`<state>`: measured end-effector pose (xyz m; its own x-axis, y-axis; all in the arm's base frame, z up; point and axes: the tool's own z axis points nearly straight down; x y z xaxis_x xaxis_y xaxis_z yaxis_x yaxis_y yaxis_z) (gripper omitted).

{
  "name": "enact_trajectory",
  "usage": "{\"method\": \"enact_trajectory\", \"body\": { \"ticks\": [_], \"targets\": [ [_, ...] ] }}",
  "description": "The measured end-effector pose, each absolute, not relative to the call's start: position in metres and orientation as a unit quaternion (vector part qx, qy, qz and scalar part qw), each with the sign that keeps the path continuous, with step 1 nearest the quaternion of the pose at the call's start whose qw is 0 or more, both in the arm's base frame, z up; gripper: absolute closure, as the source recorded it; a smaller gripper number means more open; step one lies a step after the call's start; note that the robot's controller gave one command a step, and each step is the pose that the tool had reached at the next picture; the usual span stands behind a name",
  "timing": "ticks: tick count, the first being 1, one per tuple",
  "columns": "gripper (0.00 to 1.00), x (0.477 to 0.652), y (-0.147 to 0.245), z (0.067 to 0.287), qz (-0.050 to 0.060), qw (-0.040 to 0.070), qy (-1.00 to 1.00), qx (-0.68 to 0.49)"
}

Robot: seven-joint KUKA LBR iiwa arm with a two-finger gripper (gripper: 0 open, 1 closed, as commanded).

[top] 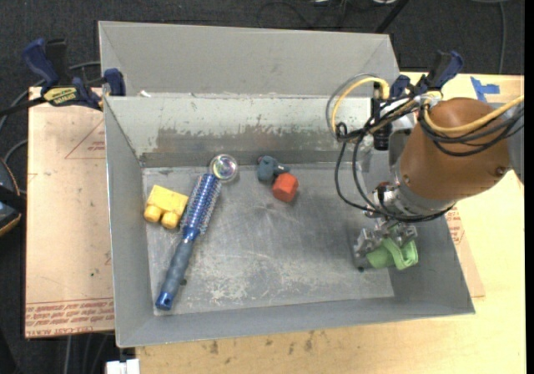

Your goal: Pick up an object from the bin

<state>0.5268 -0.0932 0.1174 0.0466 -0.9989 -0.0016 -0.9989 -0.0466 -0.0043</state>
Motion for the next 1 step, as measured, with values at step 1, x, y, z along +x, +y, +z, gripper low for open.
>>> {"method": "enact_trajectory", "body": {
  "ticks": [1],
  "targets": [
    [1.00,0.5273,-0.0918,0.1355,0.000,0.002,0.692,-0.722]
  ]
}}
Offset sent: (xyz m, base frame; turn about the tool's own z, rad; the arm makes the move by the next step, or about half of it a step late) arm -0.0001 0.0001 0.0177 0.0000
